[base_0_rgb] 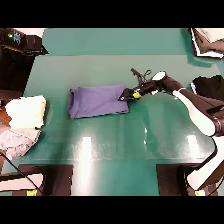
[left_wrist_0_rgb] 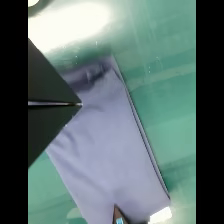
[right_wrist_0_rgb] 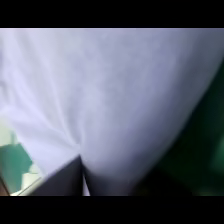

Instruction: Fold the shirts.

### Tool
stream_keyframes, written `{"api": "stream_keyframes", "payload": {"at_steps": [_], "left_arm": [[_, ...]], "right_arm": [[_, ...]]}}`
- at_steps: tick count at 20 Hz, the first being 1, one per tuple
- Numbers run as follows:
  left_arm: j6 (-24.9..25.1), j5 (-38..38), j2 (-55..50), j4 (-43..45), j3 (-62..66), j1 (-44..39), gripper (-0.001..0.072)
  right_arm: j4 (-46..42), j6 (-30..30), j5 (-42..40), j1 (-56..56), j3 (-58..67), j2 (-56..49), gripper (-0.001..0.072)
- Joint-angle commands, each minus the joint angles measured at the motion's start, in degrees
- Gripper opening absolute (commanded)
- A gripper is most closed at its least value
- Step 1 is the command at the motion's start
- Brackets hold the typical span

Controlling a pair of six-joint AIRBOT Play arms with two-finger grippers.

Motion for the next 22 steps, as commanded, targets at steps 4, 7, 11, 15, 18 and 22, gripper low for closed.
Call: {"api": "stream_keyframes", "payload": {"at_steps": [4,7,11,15,18,22], "left_arm": [[-0.02,-0.48,0.04,-2.16,0.0,0.02,0.0027],[-0.17,-0.2,0.04,-4.02,0.0,-1.75,0.0027],[-0.17,3.89,0.04,-4.07,-3.15,-8.09,0.0027],[-0.2,11.02,0.04,-4.07,-8.24,-13.4,0.0027],[-0.2,13.92,0.04,-4.04,-10.82,-16.44,0.0027],[-0.22,14.12,-0.13,-4.2,-11.65,-18.03,0.0027]], "right_arm": [[0.44,-3.34,-1.42,-0.04,2.71,1.14,0.0017],[0.42,-2.93,-1.42,-8.94,-2.62,9.09,0.0017],[-0.17,-2.93,-2.58,-26.45,-8.72,20.87,0.0017],[-5.81,-2.84,-5.92,-41.81,-6.36,25.57,0.0016],[-6.03,-2.73,-9.79,-49.33,-1.97,24.96,0.0016],[-6.01,-2.51,-10.08,-53.33,6.19,20.79,0.0016]]}}
